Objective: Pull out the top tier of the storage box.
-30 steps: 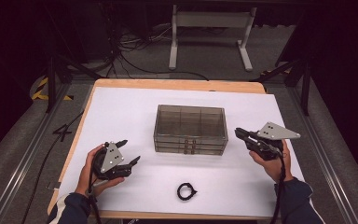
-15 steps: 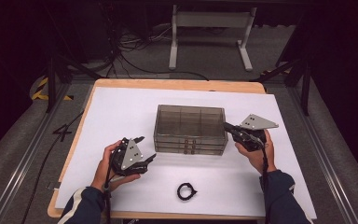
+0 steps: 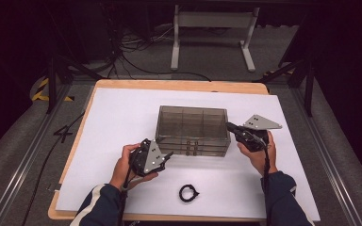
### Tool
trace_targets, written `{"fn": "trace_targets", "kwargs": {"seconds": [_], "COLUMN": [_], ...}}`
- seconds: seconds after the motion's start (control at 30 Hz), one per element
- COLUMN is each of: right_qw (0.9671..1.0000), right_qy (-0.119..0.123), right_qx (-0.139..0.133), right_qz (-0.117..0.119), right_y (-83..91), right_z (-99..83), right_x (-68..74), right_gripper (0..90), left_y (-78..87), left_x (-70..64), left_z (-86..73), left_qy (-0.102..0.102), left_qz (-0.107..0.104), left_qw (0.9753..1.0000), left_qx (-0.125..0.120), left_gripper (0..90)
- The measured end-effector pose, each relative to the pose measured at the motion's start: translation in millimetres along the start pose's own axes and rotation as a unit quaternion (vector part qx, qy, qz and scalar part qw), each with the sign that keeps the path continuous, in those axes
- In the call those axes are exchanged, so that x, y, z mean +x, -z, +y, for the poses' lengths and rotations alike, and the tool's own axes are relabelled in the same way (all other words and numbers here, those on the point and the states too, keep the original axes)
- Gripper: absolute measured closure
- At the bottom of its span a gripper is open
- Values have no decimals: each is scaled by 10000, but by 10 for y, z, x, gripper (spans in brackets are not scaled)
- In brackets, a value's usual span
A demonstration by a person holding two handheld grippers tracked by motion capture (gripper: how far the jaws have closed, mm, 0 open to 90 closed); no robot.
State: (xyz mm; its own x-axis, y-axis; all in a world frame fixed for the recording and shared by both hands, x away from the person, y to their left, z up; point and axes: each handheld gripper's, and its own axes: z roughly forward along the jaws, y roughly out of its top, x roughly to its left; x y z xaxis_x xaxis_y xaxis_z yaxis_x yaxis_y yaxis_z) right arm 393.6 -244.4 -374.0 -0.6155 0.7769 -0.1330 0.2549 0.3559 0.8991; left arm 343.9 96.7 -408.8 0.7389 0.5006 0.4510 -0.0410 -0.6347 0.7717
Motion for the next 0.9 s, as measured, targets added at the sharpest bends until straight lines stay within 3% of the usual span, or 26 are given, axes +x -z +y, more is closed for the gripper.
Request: {"fn": "trace_targets", "kwargs": {"seconds": [0.13,0.27,0.33,0.6,0.9], "right_qw": [10000,10000,10000,10000,9999], "right_qy": [-60,-53,-52,-51,-62], "right_qx": [-67,-66,-67,-65,-78], "right_qz": [10,11,14,29,38], "right_y": [0,1,1,5,7], "right_z": [-18,-18,-19,-20,-24], "right_x": [-4,-3,-3,-3,-4], "right_gripper": [900,900,900,900,900], "left_y": [-124,-185,-227,-361,-383], "left_x": [-131,-195,-246,-389,-408], "left_z": [85,123,149,217,222], "left_qy": [-303,-391,-508,-913,-931], "left_qz": [142,201,330,500,559], "left_qw": [9994,9990,9982,9945,9941], "left_qx": [-14,-60,-40,64,49], "left_gripper": [556,589,590,647,656]}}
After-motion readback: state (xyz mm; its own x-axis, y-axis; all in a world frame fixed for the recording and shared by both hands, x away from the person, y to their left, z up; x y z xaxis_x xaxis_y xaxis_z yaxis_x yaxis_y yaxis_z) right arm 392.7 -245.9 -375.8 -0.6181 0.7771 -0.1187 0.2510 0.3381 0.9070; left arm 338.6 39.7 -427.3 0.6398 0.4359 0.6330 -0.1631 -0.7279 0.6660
